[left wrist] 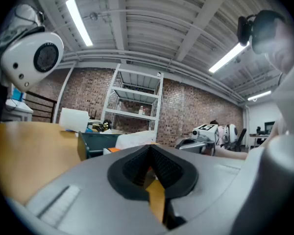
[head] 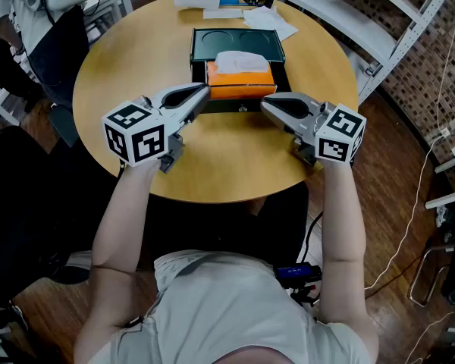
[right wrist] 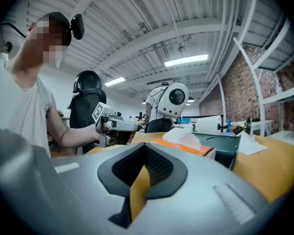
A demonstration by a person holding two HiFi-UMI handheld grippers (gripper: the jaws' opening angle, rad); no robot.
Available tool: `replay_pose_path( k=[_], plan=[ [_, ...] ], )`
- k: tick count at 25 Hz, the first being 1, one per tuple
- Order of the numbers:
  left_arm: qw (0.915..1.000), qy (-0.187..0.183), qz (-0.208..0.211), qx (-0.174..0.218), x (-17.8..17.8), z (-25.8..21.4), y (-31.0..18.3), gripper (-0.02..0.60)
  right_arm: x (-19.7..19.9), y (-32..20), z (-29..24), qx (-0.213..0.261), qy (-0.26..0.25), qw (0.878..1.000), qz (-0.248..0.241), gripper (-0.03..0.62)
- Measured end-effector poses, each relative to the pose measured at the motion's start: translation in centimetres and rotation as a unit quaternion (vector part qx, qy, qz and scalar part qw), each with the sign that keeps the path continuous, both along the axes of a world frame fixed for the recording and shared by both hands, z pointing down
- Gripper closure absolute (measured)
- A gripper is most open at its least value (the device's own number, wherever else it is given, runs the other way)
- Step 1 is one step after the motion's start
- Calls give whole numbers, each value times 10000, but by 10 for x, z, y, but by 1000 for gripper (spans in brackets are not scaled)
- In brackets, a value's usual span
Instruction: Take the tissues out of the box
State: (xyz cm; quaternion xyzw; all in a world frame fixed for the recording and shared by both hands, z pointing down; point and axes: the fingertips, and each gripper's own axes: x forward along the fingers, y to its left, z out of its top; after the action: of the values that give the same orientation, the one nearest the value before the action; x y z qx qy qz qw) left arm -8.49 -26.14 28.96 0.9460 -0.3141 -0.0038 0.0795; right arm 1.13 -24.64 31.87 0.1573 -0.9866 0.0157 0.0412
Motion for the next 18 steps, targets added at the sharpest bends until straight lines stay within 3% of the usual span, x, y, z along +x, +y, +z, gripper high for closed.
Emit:
replay_pose_path(
  k=[4,8,12,14,18],
  plan=[
    [9962,-712,-461,186,-15,-18,-22,581,20,-19,-9,200,423,9976,515,578],
    [9854,-1630,-370,316,-7,-19,-28,581,31,-32,-7,321,906,9917,855,530],
    [9758,-2166,-193,221,5,-8,-33,580,38,-50,-4,183,1176,9867,1106,462],
    [9735,-2282,-96,132,8,-1,-34,545,38,-56,-1,135,1387,9835,1154,404],
    [9664,-2560,68,-213,14,15,-36,436,39,-63,7,0,1600,9798,1200,379]
  ],
)
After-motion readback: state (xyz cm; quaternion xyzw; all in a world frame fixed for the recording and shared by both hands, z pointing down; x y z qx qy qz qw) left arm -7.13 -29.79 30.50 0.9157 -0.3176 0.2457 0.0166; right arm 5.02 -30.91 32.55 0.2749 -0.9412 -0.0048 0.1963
